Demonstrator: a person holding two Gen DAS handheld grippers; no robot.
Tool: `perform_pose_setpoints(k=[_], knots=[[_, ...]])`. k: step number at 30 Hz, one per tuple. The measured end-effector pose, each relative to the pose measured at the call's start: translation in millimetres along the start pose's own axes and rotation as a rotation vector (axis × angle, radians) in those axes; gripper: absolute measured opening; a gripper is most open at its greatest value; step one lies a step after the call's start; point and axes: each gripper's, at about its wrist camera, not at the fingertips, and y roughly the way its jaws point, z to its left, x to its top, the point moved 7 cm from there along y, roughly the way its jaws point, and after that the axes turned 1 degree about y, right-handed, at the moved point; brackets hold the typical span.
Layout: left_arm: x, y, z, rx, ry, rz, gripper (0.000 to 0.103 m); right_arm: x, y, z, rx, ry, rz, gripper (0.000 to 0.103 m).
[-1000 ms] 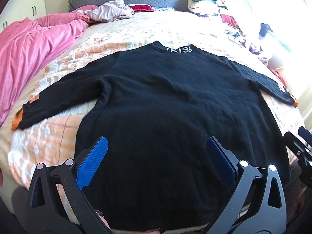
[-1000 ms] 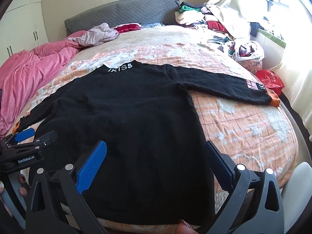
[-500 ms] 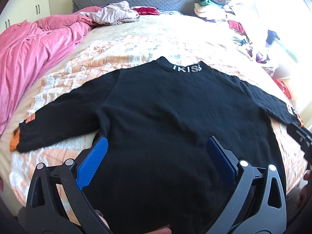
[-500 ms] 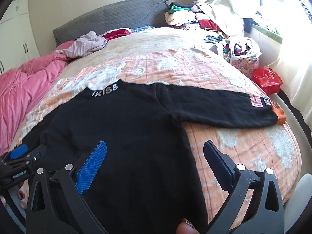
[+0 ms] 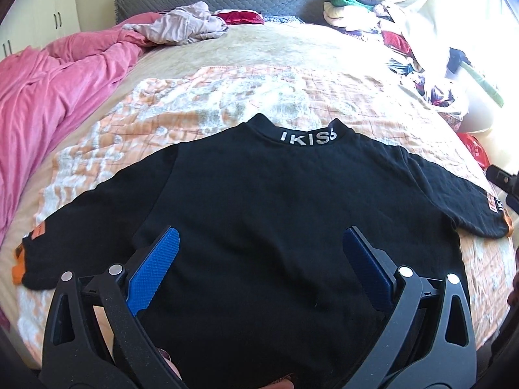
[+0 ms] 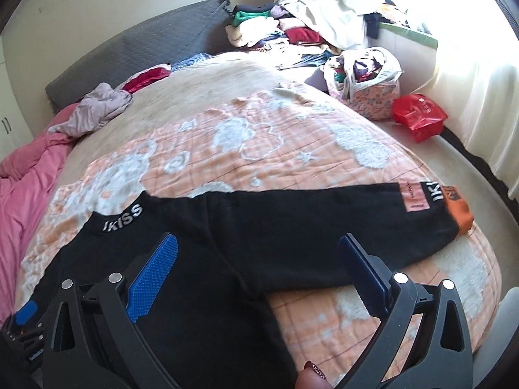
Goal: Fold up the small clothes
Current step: 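Move the right tool to the orange sleeve cuff and grasp it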
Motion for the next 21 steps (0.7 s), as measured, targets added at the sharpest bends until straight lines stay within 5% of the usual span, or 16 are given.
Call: perform_pose_setpoints(k=[8, 21], knots=[[14, 22, -20, -0.03, 0.032, 0.007, 0.095, 18, 24, -54, -0.075, 0.112, -0.039, 0.099], [21, 57, -46, -0.053, 0.036, 0.042, 0.095, 1, 43, -143, -0.155, 0.312, 0.019, 0.099]])
